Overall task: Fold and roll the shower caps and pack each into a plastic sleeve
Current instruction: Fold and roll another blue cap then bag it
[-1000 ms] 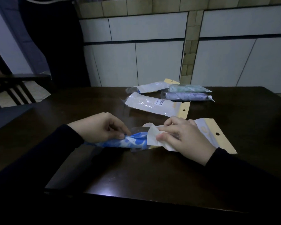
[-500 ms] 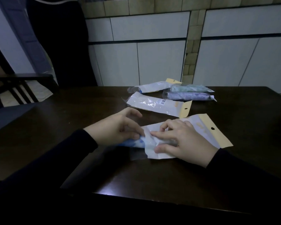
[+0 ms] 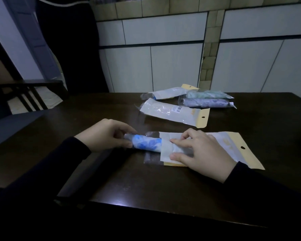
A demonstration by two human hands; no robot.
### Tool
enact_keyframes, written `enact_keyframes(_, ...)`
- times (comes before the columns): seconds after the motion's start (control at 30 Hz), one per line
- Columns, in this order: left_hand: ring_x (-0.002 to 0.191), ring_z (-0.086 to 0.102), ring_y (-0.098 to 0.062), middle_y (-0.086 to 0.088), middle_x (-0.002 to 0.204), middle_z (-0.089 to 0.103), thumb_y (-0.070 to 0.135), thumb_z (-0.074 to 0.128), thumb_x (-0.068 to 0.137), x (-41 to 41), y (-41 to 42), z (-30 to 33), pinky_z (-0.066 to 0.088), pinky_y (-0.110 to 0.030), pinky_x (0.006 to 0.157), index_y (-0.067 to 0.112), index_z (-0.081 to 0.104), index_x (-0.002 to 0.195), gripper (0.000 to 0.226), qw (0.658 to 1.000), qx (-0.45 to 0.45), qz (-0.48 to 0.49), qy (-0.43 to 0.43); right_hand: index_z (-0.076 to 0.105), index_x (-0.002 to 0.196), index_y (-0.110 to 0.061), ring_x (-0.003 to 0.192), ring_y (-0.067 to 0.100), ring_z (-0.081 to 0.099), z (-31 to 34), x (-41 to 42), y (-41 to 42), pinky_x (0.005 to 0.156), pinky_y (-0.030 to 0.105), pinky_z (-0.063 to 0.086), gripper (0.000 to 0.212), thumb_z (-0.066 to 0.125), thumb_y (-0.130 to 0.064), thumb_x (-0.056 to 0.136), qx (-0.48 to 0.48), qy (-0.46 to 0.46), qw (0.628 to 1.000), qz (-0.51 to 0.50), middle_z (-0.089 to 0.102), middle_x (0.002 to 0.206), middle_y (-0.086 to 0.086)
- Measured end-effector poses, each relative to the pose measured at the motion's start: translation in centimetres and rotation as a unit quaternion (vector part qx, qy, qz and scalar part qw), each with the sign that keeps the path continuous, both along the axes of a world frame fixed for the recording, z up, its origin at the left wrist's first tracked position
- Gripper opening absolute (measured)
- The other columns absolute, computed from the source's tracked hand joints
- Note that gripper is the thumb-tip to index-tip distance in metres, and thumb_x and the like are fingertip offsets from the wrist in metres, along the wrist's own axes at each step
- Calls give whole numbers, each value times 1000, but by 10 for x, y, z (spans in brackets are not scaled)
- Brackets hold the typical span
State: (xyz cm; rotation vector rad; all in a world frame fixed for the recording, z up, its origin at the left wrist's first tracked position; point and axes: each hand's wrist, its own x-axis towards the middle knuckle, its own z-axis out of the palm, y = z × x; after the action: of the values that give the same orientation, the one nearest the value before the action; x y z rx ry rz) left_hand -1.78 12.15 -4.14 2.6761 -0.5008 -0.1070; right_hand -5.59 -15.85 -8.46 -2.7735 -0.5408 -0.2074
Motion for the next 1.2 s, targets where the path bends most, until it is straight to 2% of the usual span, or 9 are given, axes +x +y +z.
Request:
enact_keyframes(0.13,68,56,6,16,77,63,29,83,72,-9,-25,-15,41,-11,63,45,65,99,36,997,-72,-16,-35,45,138,-43,110,7,38,2,0,1,96,28,27,54,48,-63,87,-3,-16,1000,0,42,115,-15)
enact_keyframes(0.23,72,62,-3,12,79,66,32,86,67,-10,-35,-19,50,-19,69,45,65,90,33,992,-119,-10,-30,42,139,-44,114,6,39,5,0,0,94,28,27,57,47,-65,86,12,-24,1000,-5,46,118,-17)
enact_keyframes(0.3,77,66,-9,9,82,70,34,87,63,-8,-31,-16,56,-28,73,35,68,87,30,992,-125,15,-14,43,139,-43,117,4,42,7,-1,-4,94,29,28,55,44,-64,88,29,-36,999,-4,51,121,-21)
enact_keyframes(0.37,77,67,-10,8,81,72,33,87,62,-6,-26,-13,56,-25,74,30,71,85,28,992,-124,31,-3,52,131,-43,118,2,43,9,-3,-10,94,28,28,43,47,-57,90,37,-43,998,-3,54,123,-23)
enact_keyframes(0.53,76,64,-9,9,83,70,31,85,68,-4,-25,-15,51,-23,69,36,72,86,23,993,-110,38,10,57,124,-46,114,4,41,5,-6,-15,99,28,33,37,57,-50,87,26,-41,999,-18,49,120,-24)
enact_keyframes(0.67,78,69,-18,5,80,74,26,87,67,-5,-45,-21,55,-32,76,32,75,83,22,984,-171,52,15,57,126,-44,113,4,42,2,-3,-10,100,26,32,36,56,-46,90,37,-35,999,-3,49,117,-24)
enact_keyframes(0.8,57,57,-2,8,72,72,31,87,66,-8,-62,-22,48,-21,61,26,75,83,21,983,-176,50,31,57,125,-45,114,4,43,3,-5,-14,100,28,32,38,56,-52,88,36,-43,998,-11,50,119,-24)
enact_keyframes(1.07,38,42,-1,9,44,59,21,82,75,-4,-64,-14,36,-11,47,14,77,84,12,970,-208,74,101,60,120,-44,110,8,43,2,-4,-15,98,32,31,40,52,-62,85,27,-51,998,-39,52,116,-19)
enact_keyframes(1.2,39,42,-5,-1,60,68,7,74,82,-6,-62,-15,37,-13,44,6,74,95,13,952,-252,53,163,62,118,-44,110,7,44,3,-2,-19,100,30,28,40,53,-63,84,28,-45,998,-25,52,113,-21)
